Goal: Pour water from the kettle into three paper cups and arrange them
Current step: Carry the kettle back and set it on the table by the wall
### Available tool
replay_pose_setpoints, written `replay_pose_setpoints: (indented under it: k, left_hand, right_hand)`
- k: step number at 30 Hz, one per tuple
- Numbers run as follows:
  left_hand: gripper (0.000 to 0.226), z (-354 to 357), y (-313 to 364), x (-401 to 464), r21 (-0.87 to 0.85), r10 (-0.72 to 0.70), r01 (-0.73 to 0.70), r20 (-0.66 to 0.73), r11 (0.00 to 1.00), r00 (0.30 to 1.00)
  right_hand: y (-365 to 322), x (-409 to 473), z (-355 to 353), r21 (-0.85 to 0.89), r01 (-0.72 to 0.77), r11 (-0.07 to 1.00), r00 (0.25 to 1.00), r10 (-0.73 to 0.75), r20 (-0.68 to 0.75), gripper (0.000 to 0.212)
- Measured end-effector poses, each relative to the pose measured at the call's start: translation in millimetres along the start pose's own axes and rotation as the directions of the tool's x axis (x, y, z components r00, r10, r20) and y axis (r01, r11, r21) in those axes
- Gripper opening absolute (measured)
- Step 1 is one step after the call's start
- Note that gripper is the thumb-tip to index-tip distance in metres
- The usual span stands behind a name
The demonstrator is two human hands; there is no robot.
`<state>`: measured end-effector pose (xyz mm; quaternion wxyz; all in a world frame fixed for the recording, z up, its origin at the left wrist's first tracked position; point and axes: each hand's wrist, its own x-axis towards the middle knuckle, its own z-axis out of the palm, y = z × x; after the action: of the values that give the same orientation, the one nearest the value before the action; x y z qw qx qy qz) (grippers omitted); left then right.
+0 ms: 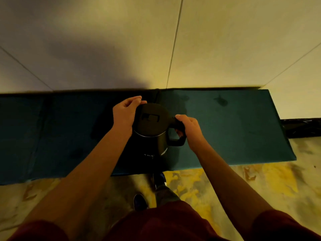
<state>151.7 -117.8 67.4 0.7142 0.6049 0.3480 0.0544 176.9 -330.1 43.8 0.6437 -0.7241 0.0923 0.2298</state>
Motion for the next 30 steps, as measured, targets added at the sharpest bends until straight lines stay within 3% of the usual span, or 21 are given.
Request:
replay_pose_setpoints:
  k: [8, 16, 24, 30]
  left_hand:
    - [0.015, 8.8, 0.5, 26.7, 0.049, 0.119, -0.119, -0.004, 0.992, 0.993]
    - [0.012, 17.6, 6.2, 48.2, 0.128, 0.109, -0.105, -0.024, 0.986, 0.994]
    - [0.011, 14.4, 14.4, 63.5, 0.189, 0.119, -0.119, 0.011, 0.975, 0.993]
    - [0.004, -10.2, 9.6, 62.2, 0.065, 0.1, -0.096, -0.059, 0.993, 0.993]
  right_hand:
    - [-0.5, 25.9, 4.7, -0.001, 0.125, 0.992, 0.992, -0.125, 0.002, 0.04]
    - [-6.1, 46.8, 6.2, -0.01, 0.089, 0.996, 0.996, -0.09, -0.022, 0.038]
    - [-7.2, 59.9, 9.3, -0.076, 0.208, 0.975, 0.978, -0.207, 0.017, 0.052]
    - [-3.9, 55.3, 34.2, -0.138, 0.308, 0.941, 0.951, -0.303, 0.055, 0.043]
